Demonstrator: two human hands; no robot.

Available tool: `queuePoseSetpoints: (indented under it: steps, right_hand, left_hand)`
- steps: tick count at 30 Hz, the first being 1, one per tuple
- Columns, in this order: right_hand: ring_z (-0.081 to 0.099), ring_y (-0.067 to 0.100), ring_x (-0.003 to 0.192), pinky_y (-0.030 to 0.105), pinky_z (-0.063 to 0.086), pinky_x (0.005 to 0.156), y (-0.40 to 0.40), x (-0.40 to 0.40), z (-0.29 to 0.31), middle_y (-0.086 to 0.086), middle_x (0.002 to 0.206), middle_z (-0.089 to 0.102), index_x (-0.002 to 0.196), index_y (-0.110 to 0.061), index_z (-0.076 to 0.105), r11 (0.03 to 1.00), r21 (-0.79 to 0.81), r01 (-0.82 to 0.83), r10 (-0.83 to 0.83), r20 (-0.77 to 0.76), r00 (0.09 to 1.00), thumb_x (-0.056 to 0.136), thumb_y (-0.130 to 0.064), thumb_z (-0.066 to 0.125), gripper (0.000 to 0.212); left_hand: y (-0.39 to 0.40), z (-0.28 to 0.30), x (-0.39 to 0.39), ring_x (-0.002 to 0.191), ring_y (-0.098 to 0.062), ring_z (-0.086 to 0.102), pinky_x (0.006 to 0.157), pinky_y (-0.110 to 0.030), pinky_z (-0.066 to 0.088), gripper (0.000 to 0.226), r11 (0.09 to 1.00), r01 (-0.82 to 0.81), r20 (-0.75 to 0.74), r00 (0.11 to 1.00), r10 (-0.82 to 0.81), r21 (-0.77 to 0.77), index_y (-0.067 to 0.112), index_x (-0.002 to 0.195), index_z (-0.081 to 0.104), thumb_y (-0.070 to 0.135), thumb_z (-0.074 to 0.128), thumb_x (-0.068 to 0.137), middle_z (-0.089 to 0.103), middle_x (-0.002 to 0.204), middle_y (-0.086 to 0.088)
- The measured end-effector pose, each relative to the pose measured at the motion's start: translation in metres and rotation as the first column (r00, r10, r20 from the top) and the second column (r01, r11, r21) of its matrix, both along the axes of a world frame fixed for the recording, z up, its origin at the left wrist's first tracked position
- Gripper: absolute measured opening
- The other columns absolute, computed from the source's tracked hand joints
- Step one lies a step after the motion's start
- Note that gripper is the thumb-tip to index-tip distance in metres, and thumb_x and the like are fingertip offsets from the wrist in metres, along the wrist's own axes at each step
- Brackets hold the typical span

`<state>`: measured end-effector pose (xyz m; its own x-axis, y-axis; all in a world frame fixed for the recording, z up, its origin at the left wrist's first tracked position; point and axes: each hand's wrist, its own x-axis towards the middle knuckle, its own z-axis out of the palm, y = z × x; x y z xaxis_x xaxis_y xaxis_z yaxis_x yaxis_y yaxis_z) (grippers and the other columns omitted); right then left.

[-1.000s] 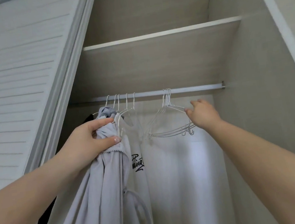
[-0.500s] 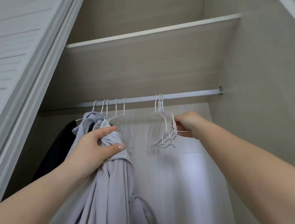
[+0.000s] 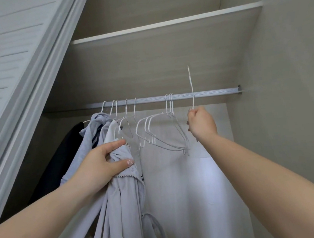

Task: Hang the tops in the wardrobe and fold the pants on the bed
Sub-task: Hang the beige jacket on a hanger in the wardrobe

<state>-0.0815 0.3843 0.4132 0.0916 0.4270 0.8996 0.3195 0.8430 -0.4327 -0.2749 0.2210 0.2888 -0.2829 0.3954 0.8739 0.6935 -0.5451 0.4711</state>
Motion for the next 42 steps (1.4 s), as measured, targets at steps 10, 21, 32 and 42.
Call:
queuePoseSetpoints:
  steps: [10,21,32,42]
  right_hand:
    - [0.064,0.023,0.075,0.023,0.038,0.043,-0.062,0.014,-0.093,-0.006,0.075,0.055,0.101,-0.016,0.048,0.972,-0.102,-0.210,0.213,0.019,0.977,0.086,-0.034,0.065,0.029]
    - [0.057,0.013,0.068,0.007,0.040,0.044,-0.213,0.038,-0.267,-0.002,0.079,0.055,0.113,-0.022,0.047,0.846,-0.345,-0.408,0.419,-0.046,0.907,0.091,-0.022,0.059,0.025]
    - [0.045,-0.001,0.051,0.010,0.036,0.047,-0.268,0.107,-0.371,-0.018,0.059,0.053,0.088,-0.040,0.069,0.852,-0.378,-0.361,0.318,-0.172,0.932,0.096,-0.024,0.046,0.029]
    - [0.031,0.008,0.045,0.015,0.027,0.041,-0.273,0.127,-0.385,-0.009,0.054,0.038,0.085,-0.035,0.073,0.844,-0.349,-0.406,0.337,-0.244,0.910,0.086,-0.038,0.056,0.017]
  left_hand:
    - [-0.060,-0.030,0.008,0.084,-0.005,0.060,0.087,-0.024,0.051,0.095,0.956,0.053,-0.134,0.986,-0.096,-0.290,0.034,0.147,0.024,0.016,0.080,0.073,0.063,0.109,-0.016]
    - [-0.134,-0.147,-0.019,0.125,-0.001,0.032,0.093,0.002,0.028,0.120,0.787,-0.142,-0.417,0.896,-0.156,-0.600,0.029,0.148,-0.012,0.015,0.081,0.073,0.026,0.133,0.022]
    - [-0.191,-0.224,-0.046,0.074,0.006,0.056,0.070,0.001,0.037,0.015,0.872,-0.281,-0.423,0.901,0.097,-0.400,0.013,0.092,0.075,0.007,0.076,0.078,0.063,0.082,0.008]
    - [-0.200,-0.269,-0.076,0.084,-0.019,0.059,0.082,-0.031,0.046,0.025,0.842,-0.021,0.203,0.967,0.154,-0.539,-0.006,0.086,0.067,0.019,0.071,0.084,0.066,0.088,-0.011]
